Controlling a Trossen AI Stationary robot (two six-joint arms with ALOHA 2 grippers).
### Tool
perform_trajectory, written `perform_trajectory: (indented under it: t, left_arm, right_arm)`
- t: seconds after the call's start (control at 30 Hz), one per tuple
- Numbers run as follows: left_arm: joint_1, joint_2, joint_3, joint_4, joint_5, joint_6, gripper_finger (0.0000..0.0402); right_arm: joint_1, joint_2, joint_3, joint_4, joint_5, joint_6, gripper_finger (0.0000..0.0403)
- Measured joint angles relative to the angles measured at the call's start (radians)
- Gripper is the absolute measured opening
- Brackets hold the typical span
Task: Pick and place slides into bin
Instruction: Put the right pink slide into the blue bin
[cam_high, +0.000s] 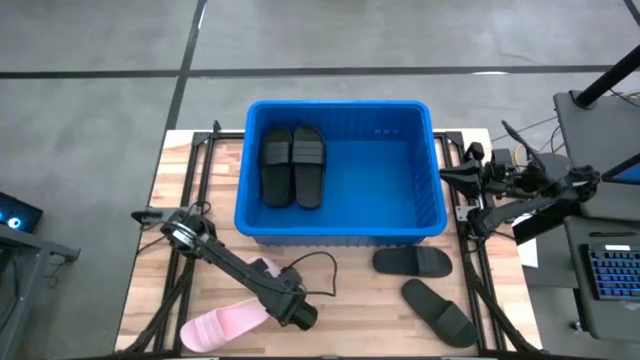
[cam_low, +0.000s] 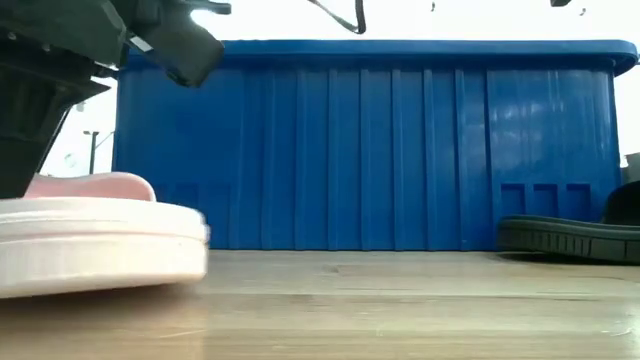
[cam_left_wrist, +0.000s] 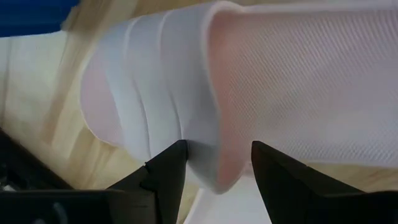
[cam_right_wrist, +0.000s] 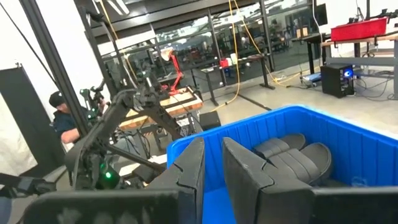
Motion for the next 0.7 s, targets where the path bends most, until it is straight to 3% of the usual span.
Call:
perform_trajectory:
  t: [0.43,0.7]
  left_arm:
    - [0.004,-0.005,0.016,-0.113,-0.012,0.000,0.0169]
    - [0.004,-0.006,-0.003,-0.119,-0.083,0.009,0.0169]
  right_arm:
    - [0.000,0.000,0.049,0.031,0.001,-0.058,0.0048]
    - [0.000,0.001,0.048,0.043,0.001,-0.080,0.0048]
